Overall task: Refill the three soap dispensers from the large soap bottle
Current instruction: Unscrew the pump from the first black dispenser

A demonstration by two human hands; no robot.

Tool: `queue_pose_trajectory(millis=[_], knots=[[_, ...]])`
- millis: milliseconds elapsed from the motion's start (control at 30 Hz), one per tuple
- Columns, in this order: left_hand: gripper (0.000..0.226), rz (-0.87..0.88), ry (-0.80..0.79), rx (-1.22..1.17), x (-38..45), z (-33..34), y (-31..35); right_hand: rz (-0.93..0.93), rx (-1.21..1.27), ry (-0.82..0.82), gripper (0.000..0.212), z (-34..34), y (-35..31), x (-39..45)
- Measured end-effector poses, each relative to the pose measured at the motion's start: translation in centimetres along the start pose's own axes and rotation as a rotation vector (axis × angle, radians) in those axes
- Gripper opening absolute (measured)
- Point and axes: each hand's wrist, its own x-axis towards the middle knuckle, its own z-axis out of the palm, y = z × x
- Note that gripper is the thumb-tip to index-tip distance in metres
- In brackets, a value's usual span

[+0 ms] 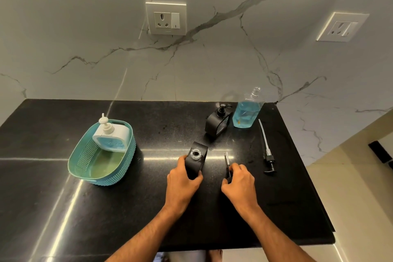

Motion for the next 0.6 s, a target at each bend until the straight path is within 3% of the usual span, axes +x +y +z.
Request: queue_pose_trajectory(millis=[333,600], knots=[[0.065,0.018,0.057,-0.039,0.2,0.7,1.4,0.002,-0.01,-0.017,0.048,-0.5,-0.1,0.8],[0.065,0.041,0.101,-0.043,1.3,0.8,3.4,-0.102,0.082,0.123,0.05,-2.5,0.5,3.8]])
